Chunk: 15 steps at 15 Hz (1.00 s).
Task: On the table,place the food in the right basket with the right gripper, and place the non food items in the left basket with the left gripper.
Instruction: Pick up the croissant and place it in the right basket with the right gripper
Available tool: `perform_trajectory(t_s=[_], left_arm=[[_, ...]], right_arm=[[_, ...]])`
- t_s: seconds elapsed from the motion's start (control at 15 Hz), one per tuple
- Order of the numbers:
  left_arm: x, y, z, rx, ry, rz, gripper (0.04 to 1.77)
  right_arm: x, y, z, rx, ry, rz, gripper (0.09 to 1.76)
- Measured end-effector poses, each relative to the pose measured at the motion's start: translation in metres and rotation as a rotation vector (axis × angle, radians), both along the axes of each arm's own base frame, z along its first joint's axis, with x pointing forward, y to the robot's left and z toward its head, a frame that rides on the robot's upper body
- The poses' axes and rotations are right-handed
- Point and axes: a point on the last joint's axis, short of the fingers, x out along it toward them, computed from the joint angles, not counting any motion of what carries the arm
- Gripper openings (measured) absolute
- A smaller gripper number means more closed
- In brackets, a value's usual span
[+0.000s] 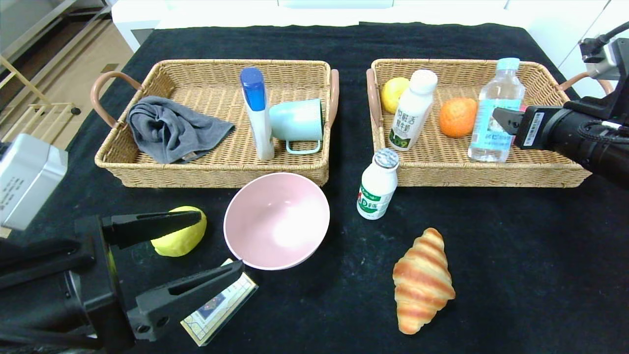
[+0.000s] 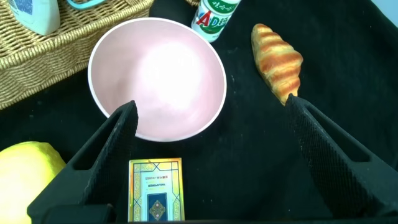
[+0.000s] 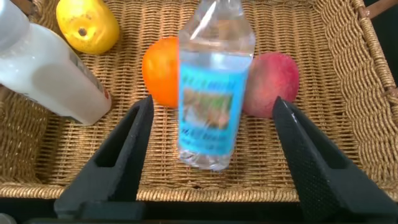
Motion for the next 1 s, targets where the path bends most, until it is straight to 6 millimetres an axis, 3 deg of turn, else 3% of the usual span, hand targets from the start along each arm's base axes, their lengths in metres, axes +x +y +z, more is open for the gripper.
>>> perform_trajectory(t_s=[0.33, 0.73, 1.0], left_arm=[[0.0, 0.0, 0.0, 0.0, 0.001, -0.001, 1.72], [-0.001, 0.0, 0.0, 0.001, 0.003, 0.0, 1.72], [-0.001, 0.0, 0.0, 0.0, 0.001, -0.001, 1.72]], right_arm=[[-0.012, 0.0, 0.005, -0.007, 0.008, 0.016, 1.55], [-0.057, 0.005, 0.005, -0.038, 0.104, 0.072, 1.64], [-0.091, 0.013, -0.01, -0.072, 0.28, 0.134, 1.67]])
